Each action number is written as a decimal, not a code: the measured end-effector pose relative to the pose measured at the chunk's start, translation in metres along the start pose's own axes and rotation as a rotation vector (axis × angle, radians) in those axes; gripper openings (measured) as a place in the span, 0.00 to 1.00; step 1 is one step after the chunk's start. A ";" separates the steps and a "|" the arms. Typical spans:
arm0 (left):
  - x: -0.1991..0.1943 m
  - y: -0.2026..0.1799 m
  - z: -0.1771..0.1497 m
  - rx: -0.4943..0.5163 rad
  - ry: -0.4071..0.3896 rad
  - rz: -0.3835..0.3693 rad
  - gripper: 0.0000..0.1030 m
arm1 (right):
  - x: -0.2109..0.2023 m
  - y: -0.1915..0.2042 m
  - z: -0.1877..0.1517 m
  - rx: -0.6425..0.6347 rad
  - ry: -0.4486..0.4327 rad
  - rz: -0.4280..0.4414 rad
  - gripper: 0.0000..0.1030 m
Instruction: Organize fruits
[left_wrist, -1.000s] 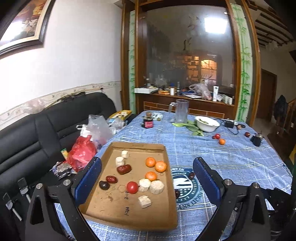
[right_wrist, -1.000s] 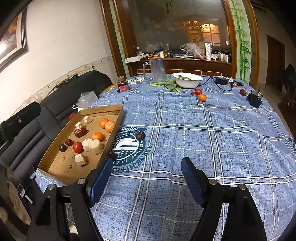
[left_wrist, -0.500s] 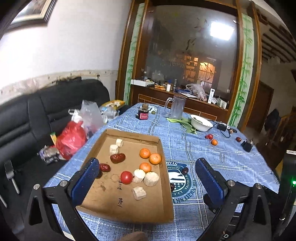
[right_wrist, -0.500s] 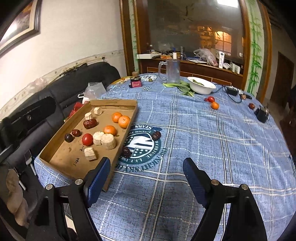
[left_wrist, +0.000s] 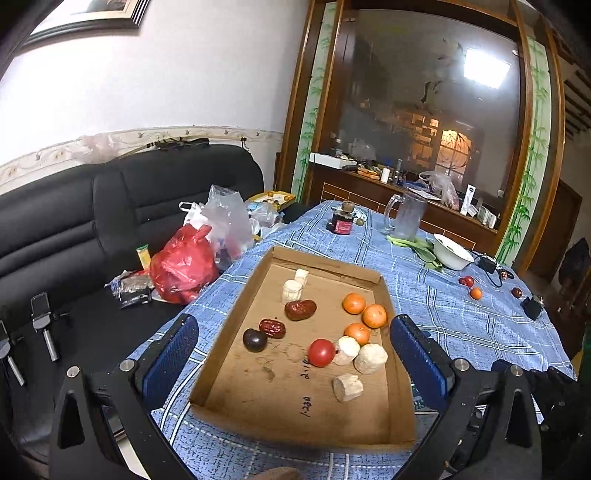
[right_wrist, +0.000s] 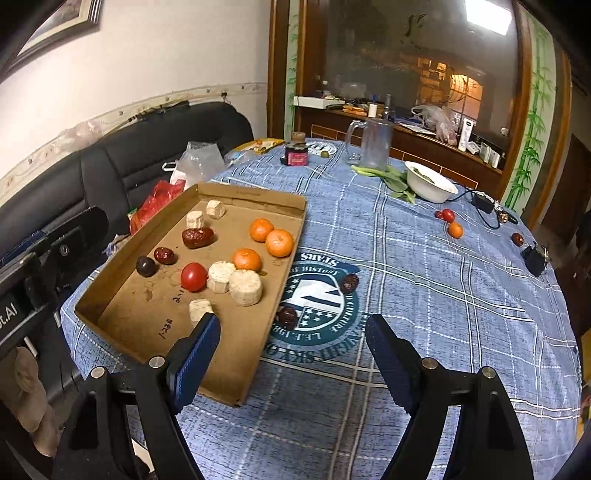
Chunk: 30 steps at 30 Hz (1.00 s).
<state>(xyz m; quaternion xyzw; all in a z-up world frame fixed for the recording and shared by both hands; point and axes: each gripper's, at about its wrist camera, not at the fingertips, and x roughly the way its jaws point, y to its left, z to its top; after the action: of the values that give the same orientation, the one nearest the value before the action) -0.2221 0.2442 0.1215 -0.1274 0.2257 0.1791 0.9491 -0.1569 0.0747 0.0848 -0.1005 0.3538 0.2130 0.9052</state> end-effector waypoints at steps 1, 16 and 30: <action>0.000 0.002 0.000 -0.004 0.002 0.001 1.00 | 0.001 0.002 0.001 -0.004 0.002 -0.002 0.82; 0.004 0.014 -0.002 -0.020 0.012 -0.013 1.00 | 0.004 0.030 0.001 -0.060 0.013 -0.010 0.83; 0.010 0.013 -0.007 -0.019 0.036 -0.013 1.00 | 0.008 0.031 0.001 -0.056 0.020 -0.005 0.83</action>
<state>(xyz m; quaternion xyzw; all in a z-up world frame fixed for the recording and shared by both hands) -0.2213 0.2567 0.1083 -0.1411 0.2401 0.1728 0.9448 -0.1650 0.1057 0.0791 -0.1286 0.3566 0.2194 0.8990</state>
